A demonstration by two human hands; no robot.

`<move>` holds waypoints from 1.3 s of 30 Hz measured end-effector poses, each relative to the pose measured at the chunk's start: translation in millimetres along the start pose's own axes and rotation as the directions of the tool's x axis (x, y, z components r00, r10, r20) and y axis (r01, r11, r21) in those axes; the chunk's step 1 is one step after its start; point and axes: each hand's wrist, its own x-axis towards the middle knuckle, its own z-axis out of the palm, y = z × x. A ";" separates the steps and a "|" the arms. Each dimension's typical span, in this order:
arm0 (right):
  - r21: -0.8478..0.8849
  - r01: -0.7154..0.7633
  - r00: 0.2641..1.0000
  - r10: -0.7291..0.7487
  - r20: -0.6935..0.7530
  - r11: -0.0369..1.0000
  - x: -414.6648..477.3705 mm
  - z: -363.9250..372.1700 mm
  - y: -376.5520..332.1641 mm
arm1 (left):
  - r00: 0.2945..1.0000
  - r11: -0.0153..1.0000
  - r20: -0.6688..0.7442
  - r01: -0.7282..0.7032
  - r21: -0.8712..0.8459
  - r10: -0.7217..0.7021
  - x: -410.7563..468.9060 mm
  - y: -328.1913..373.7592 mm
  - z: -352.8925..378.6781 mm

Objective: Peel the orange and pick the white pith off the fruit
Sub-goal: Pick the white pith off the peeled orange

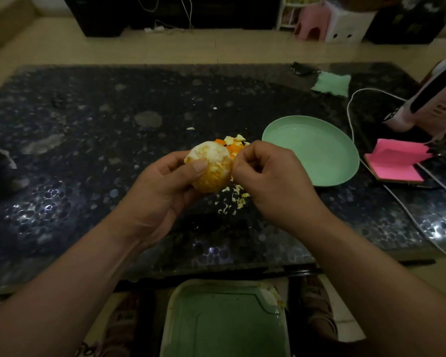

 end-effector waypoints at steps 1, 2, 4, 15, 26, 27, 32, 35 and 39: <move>0.042 -0.016 1.000 0.016 0.015 0.999 0.3 -2.1 -1.1 | 1.000 1.000 0.005 0.008 -0.009 -0.008 0.6 -0.1 -1.0; 0.076 -0.032 0.999 0.030 0.035 0.997 0.6 -4.4 -2.4 | 1.000 1.000 0.009 0.015 -0.014 -0.015 0.8 0.8 -1.5; 0.118 -0.056 0.996 0.048 0.072 0.991 0.6 -8.2 -4.5 | 1.000 1.000 0.006 0.018 -0.016 -0.018 1.6 2.4 -3.0; 0.041 -0.047 0.997 0.045 0.058 0.998 1.5 -7.9 1.2 | 0.999 0.998 -0.014 0.044 -0.039 -0.044 -0.1 5.8 -4.4; 0.007 -0.007 0.999 0.006 0.053 1.000 3.3 -4.0 -1.8 | 0.999 1.000 0.024 0.027 0.009 -0.027 3.9 1.5 -12.7; -0.025 -0.003 0.999 0.005 0.049 1.000 3.3 -4.0 -0.9 | 1.000 0.999 0.025 0.014 0.030 -0.015 4.2 1.0 -12.5; -0.131 0.019 0.999 -0.013 0.045 0.991 2.4 -4.4 1.6 | 0.999 0.991 0.014 -0.039 0.132 0.037 2.2 1.1 -5.6; -0.197 0.069 0.998 -0.066 0.024 0.978 0.1 -1.5 3.0 | 0.999 0.981 0.000 -0.054 0.186 0.055 0.7 0.2 -2.8; -0.184 0.088 0.995 -0.095 -0.031 0.979 -0.3 1.5 3.6 | 0.999 0.987 0.015 -0.039 0.156 0.038 1.6 -1.2 -4.2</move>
